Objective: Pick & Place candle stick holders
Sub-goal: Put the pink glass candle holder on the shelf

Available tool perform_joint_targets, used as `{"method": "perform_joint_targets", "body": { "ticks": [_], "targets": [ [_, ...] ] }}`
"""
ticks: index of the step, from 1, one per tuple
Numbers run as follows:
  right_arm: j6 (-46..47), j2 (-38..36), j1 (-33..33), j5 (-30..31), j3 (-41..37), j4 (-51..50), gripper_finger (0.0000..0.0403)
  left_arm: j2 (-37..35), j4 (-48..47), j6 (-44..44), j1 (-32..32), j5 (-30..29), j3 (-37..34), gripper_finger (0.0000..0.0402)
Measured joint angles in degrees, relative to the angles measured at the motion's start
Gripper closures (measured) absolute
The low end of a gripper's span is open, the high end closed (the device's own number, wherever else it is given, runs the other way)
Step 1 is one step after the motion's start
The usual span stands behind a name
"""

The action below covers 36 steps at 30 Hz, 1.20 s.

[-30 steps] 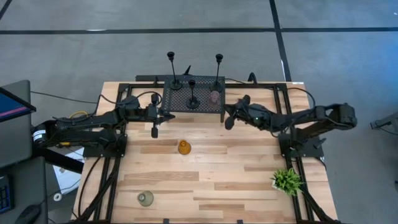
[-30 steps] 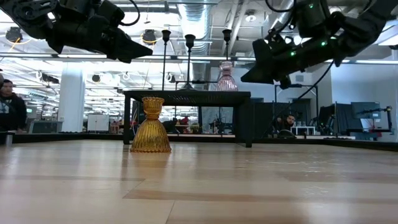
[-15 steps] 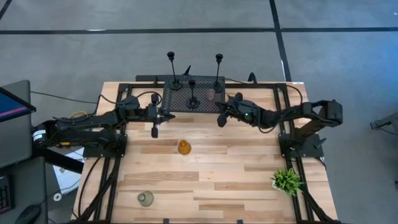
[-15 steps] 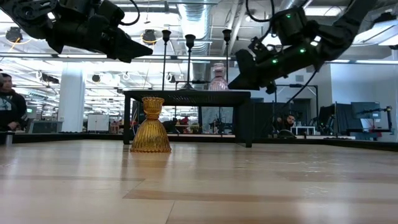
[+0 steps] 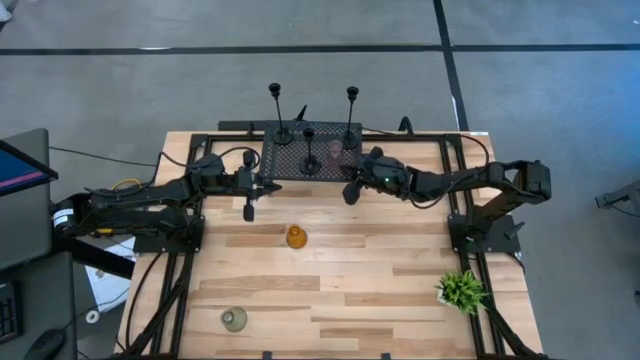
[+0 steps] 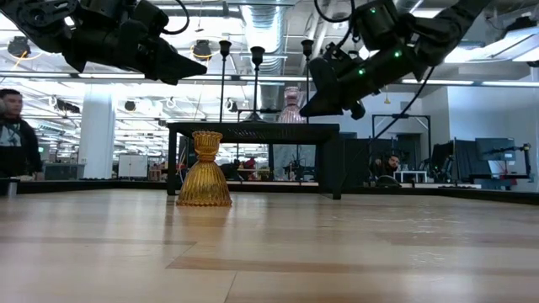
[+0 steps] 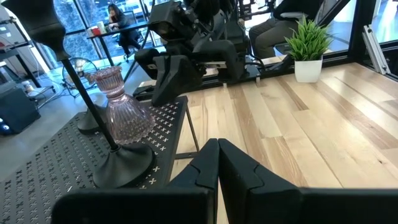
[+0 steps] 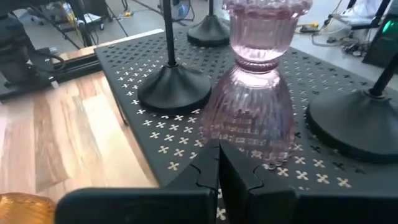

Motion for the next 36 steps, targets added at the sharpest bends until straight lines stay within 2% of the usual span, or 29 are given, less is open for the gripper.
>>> {"method": "perform_joint_targets", "body": {
  "ticks": [14,20,36],
  "targets": [
    [-1.4,0.5,-2.9,0.4,0.3,1.7,0.0403,0.0,0.4,0.0,0.0,0.0,0.0,0.0394],
    [-1.2,0.6,-4.8,-4.2,1.0,1.4,0.0403,0.0,0.4,0.0,0.0,0.0,0.0,0.0394],
    [-1.4,0.6,-5.2,-4.5,1.2,3.7,0.0403,0.0,0.7,0.0,0.0,0.0,0.0,0.0394]
  ]
}}
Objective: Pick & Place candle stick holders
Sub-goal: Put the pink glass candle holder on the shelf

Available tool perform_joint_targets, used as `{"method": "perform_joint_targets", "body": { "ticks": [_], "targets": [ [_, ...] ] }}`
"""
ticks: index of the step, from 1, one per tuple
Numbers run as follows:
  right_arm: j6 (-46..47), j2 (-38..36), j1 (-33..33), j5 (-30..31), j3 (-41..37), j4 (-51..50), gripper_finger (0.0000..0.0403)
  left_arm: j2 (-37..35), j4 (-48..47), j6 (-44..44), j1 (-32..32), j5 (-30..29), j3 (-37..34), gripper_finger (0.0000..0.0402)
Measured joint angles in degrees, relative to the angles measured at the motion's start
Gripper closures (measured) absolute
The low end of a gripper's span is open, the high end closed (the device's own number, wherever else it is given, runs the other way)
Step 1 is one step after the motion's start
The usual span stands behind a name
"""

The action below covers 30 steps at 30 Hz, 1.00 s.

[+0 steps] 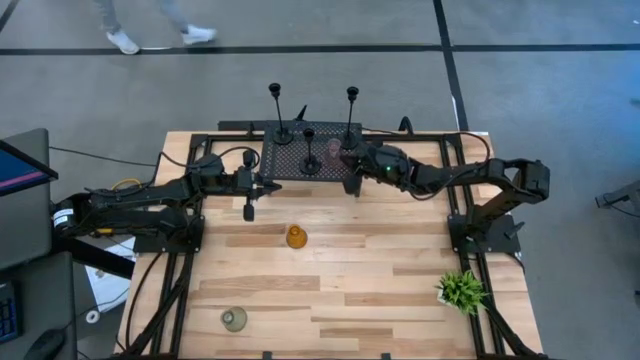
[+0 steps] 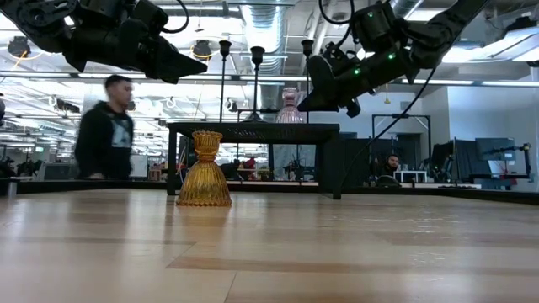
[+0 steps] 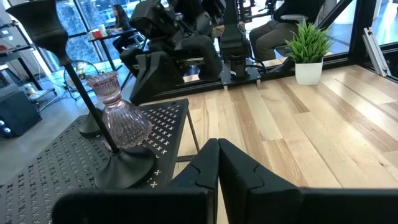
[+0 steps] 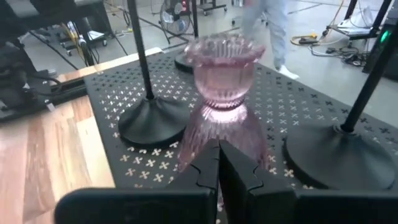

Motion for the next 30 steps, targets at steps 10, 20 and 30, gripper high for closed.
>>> {"method": "perform_joint_targets", "body": {
  "ticks": [10,20,30],
  "targets": [
    [3.1,0.0,1.7,0.2,0.0,-3.3,0.0403,0.0,0.0,0.0,0.0,0.0,0.0,0.0394],
    [3.4,0.0,5.1,3.6,0.0,-5.2,0.0403,0.0,-0.3,0.0,0.0,0.0,0.0,0.0394],
    [2.4,6.0,1.1,1.9,2.0,1.2,0.0403,0.0,0.2,0.0,0.0,0.0,0.0,0.0394]
  ]
}}
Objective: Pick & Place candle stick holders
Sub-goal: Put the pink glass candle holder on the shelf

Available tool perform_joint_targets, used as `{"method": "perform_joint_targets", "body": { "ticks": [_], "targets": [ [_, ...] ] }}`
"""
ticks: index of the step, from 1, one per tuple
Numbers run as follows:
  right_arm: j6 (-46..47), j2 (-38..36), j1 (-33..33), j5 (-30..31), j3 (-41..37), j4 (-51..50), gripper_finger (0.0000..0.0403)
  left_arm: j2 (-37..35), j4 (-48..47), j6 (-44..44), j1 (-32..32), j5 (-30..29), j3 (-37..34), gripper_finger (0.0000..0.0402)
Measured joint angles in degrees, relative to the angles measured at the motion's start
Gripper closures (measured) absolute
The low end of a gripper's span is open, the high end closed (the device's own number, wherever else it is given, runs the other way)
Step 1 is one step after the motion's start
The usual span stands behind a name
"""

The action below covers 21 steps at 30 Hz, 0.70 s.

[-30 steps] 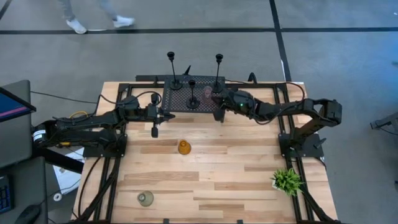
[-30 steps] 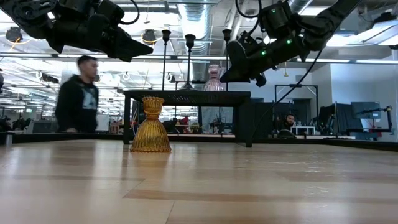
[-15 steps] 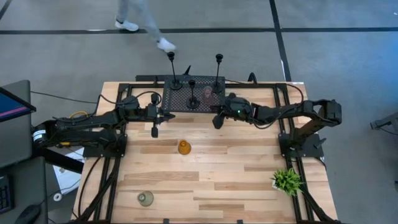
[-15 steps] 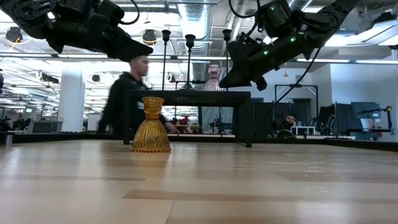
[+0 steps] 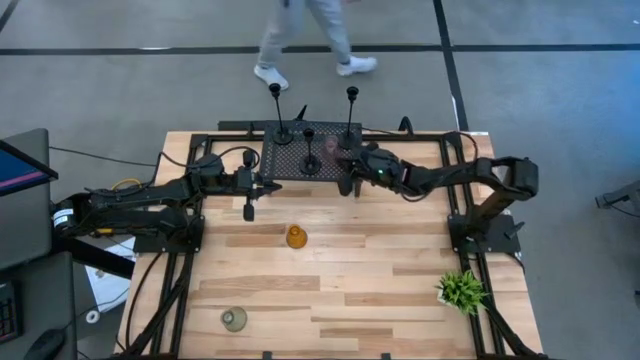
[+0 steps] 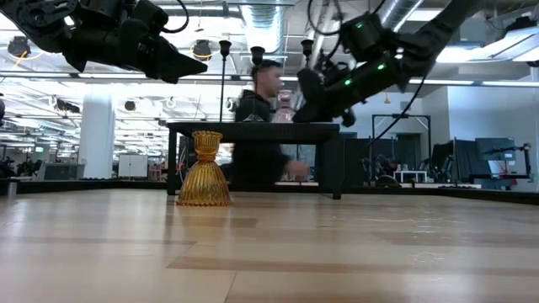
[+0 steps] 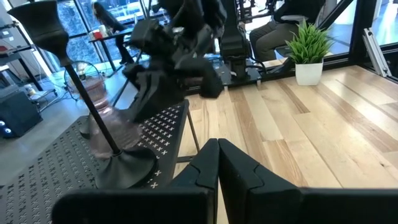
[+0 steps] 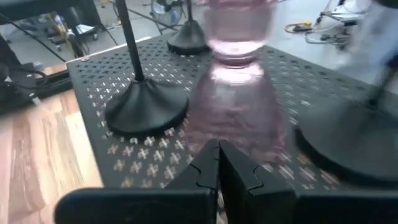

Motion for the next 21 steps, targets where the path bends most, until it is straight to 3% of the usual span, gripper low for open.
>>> {"method": "perform_joint_targets", "body": {
  "ticks": [5,16,21],
  "targets": [
    [-2.0,6.0,-0.5,0.2,5.4,-0.1,0.0403,0.0,0.0,0.0,0.0,0.0,0.0,0.0394],
    [-5.6,6.0,-0.3,3.1,14.7,-12.9,0.0403,0.0,-0.2,0.0,0.0,0.0,0.0,0.0394],
    [-5.6,6.0,-0.1,5.4,15.8,-13.8,0.0403,0.0,-0.2,0.0,0.0,0.0,0.0,0.0394]
  ]
}}
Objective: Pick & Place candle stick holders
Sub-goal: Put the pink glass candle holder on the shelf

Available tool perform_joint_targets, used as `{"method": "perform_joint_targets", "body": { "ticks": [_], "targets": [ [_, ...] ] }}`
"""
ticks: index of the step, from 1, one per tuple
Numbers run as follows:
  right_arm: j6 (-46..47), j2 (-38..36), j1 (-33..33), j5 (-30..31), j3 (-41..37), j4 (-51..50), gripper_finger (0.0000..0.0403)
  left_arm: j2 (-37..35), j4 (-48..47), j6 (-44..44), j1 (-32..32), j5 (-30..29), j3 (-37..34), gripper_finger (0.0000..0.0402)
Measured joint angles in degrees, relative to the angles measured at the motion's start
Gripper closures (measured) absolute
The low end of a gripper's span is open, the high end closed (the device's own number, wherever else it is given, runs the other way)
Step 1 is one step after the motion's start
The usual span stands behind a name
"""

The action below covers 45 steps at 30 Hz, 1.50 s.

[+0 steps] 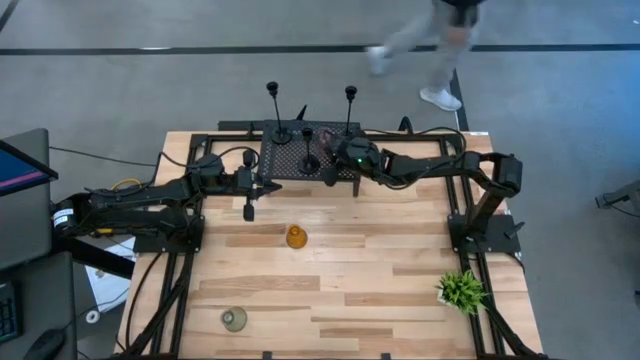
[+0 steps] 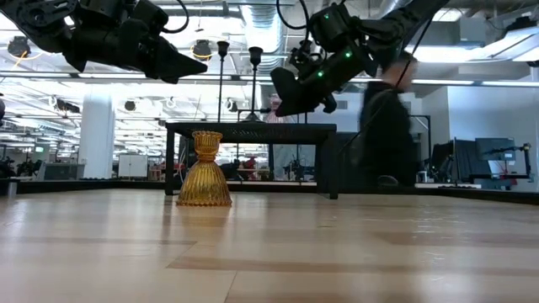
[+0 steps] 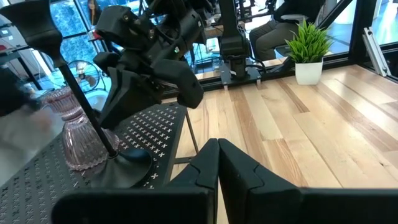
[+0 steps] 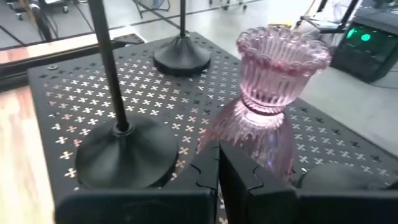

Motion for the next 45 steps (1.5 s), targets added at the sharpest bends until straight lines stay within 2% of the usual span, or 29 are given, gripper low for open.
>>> {"method": "perform_joint_targets", "body": {
  "ticks": [9,14,21,26,32,45],
  "targets": [
    [-1.4,0.0,0.1,-0.5,2.0,-2.5,0.0403,0.0,0.2,0.0,0.0,0.0,0.0,0.0394],
    [-0.9,0.0,1.3,4.3,4.8,-10.2,0.0403,0.0,0.2,0.0,0.0,0.0,0.0,0.0394],
    [-0.9,-0.1,1.9,8.4,5.7,-11.7,0.0403,0.0,0.2,0.0,0.0,0.0,0.0,0.0394],
    [-1.3,0.7,0.1,8.0,5.7,-10.7,0.0403,0.0,0.2,0.0,0.0,0.0,0.0,0.0394],
    [-2.7,2.9,-2.3,0.4,5.9,-4.9,0.0403,0.0,0.4,0.0,0.0,0.0,0.0,0.0394],
    [-3.0,2.6,-2.6,0.9,5.7,-5.7,0.0403,0.0,0.4,0.0,0.0,-2.4,0.0,0.0394]
  ]
}}
